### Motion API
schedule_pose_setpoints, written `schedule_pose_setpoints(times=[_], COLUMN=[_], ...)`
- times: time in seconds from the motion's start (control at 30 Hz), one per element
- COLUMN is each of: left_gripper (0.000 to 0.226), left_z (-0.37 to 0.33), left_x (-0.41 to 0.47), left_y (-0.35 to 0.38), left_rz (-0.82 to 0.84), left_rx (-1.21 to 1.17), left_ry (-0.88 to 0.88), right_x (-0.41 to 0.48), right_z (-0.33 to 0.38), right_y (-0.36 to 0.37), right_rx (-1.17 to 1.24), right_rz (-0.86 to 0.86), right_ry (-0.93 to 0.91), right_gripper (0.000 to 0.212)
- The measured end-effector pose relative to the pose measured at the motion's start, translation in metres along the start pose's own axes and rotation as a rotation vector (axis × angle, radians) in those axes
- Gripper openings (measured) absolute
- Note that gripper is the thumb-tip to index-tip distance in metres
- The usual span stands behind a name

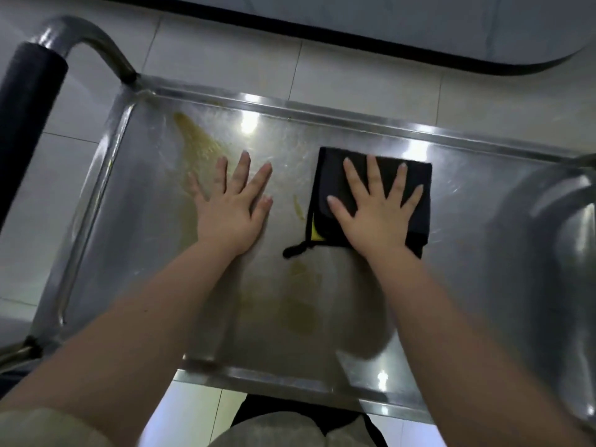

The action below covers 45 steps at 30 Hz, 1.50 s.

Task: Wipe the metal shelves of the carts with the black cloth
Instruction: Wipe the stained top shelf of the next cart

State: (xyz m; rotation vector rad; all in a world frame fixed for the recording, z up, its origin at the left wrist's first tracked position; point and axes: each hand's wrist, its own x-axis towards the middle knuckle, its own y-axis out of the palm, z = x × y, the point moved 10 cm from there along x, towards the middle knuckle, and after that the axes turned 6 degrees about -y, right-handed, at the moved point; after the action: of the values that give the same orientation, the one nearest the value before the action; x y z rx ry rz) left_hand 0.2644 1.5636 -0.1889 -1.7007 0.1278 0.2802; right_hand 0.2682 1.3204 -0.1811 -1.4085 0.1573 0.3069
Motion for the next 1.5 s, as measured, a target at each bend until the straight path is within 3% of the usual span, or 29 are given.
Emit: schedule_pose_setpoints(times=[0.17, 0.27, 0.43, 0.57, 0.67, 0.87, 1.03, 1.17, 1.33, 1.5], left_gripper=[0.055, 0.055, 0.055, 0.055, 0.055, 0.055, 0.055, 0.054, 0.052, 0.052], left_z=[-0.003, -0.003, -0.003, -0.003, -0.002, -0.002, -0.004, -0.004, -0.004, -0.003], left_x=[0.000, -0.001, 0.000, 0.001, 0.003, 0.004, 0.002, 0.000, 0.002, 0.001], left_y=[-0.002, -0.001, -0.002, -0.002, -0.002, -0.001, -0.001, -0.003, -0.004, -0.003], left_rz=[0.003, -0.003, -0.014, -0.027, -0.035, -0.021, -0.001, -0.014, -0.041, -0.048], left_rx=[-0.001, -0.001, -0.006, -0.006, -0.011, 0.005, 0.014, 0.010, 0.016, 0.029], left_ry=[0.003, 0.009, 0.017, 0.021, 0.015, 0.005, 0.015, 0.026, 0.026, 0.012], right_x=[-0.179, -0.220, -0.082, 0.054, 0.070, -0.087, -0.200, -0.112, 0.061, 0.058], right_z=[0.034, 0.045, 0.014, -0.015, -0.015, 0.027, 0.075, 0.069, 0.035, 0.039], right_y=[0.058, 0.072, 0.023, -0.013, -0.019, 0.028, 0.070, 0.036, -0.010, -0.010], right_rx=[-0.011, 0.017, -0.008, 0.009, -0.003, 0.004, 0.009, -0.005, 0.006, -0.039], right_rz=[0.056, 0.121, -0.048, 0.028, 0.026, -0.021, 0.079, -0.056, -0.014, -0.030], right_ry=[-0.060, -0.089, -0.032, 0.072, 0.091, -0.020, -0.092, -0.095, 0.047, -0.007], right_gripper=[0.072, 0.074, 0.066, 0.069, 0.071, 0.071, 0.069, 0.067, 0.069, 0.070])
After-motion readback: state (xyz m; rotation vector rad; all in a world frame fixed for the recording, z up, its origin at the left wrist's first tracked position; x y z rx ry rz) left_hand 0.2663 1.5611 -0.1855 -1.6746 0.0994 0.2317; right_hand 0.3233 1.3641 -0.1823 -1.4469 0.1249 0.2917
